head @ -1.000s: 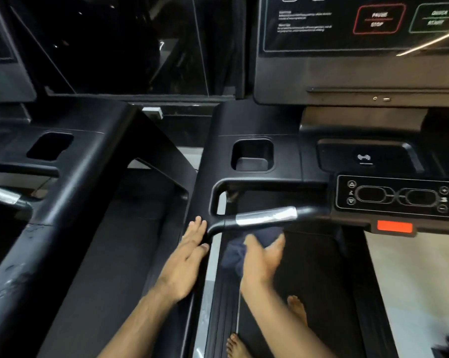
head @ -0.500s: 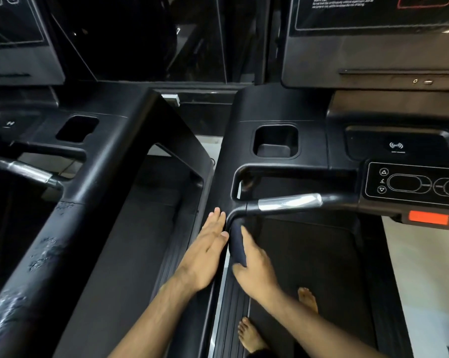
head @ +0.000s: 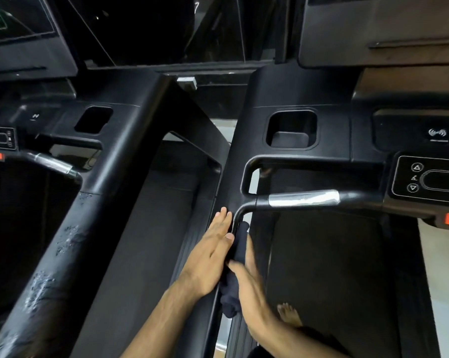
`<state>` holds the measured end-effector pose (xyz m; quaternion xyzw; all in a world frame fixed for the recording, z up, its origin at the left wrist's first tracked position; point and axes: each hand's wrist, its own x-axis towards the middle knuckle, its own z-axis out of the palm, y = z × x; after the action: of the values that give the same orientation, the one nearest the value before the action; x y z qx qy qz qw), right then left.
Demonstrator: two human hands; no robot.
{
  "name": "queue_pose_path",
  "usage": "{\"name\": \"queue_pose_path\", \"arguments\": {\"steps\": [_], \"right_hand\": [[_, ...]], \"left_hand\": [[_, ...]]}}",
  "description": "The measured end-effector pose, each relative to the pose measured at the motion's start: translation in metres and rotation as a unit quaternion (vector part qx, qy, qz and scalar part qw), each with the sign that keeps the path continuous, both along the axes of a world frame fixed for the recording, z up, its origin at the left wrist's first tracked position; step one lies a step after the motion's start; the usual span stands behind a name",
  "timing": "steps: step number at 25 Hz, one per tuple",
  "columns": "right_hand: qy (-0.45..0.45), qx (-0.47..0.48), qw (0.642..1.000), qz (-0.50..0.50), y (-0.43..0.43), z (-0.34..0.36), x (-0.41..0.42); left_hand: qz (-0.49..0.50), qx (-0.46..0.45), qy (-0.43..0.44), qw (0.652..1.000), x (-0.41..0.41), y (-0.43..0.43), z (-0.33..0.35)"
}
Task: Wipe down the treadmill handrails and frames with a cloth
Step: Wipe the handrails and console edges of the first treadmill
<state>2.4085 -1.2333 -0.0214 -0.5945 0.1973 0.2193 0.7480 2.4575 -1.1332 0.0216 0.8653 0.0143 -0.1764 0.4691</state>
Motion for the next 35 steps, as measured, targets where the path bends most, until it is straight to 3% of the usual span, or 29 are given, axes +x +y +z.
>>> {"name": "queue_pose_path", "arguments": {"steps": [5,10,15,19,22,26,30,33,35], "right_hand": [[-0.054,0.038,0.994,-0.083,0.004,-0.007,0.037],[-0.088,0.039,0.995,-0.025,0.011,0.002,-0.017],[-0.039,0.018,0.996,-0.079,0.014,-0.024,0.02],[-0.083,0.014,0.994,-0.067,0.017,-0.015,0.0],[-0.023,0.011,0.994,-0.109,0.015,-0.031,0.029],[-0.075,0.025,0.993,-0.086,0.031,-0.018,-0.029],[0.006,0.049,0.991,-0.126,0.025,-0.029,0.002],[-0.087,0.028,0.991,-0.094,0.038,-0.017,-0.052],[-0.084,0.014,0.989,-0.124,0.034,-0.028,-0.037]], "left_hand": [[0.001,0.046,0.009,0.999,-0.011,0.0,0.003],[-0.004,0.061,0.024,0.998,-0.029,0.006,0.006],[0.008,0.058,0.021,0.998,-0.04,0.004,0.004],[0.004,0.063,0.003,0.998,-0.044,0.005,0.001],[0.001,0.059,0.006,0.998,-0.053,0.006,0.0],[0.012,0.034,0.007,0.999,-0.068,0.008,-0.002],[0.014,0.025,0.022,0.999,-0.081,0.013,-0.001],[0.012,0.031,0.017,0.999,-0.096,0.018,-0.003],[0.005,0.039,0.013,0.999,-0.106,0.021,-0.004]]}}
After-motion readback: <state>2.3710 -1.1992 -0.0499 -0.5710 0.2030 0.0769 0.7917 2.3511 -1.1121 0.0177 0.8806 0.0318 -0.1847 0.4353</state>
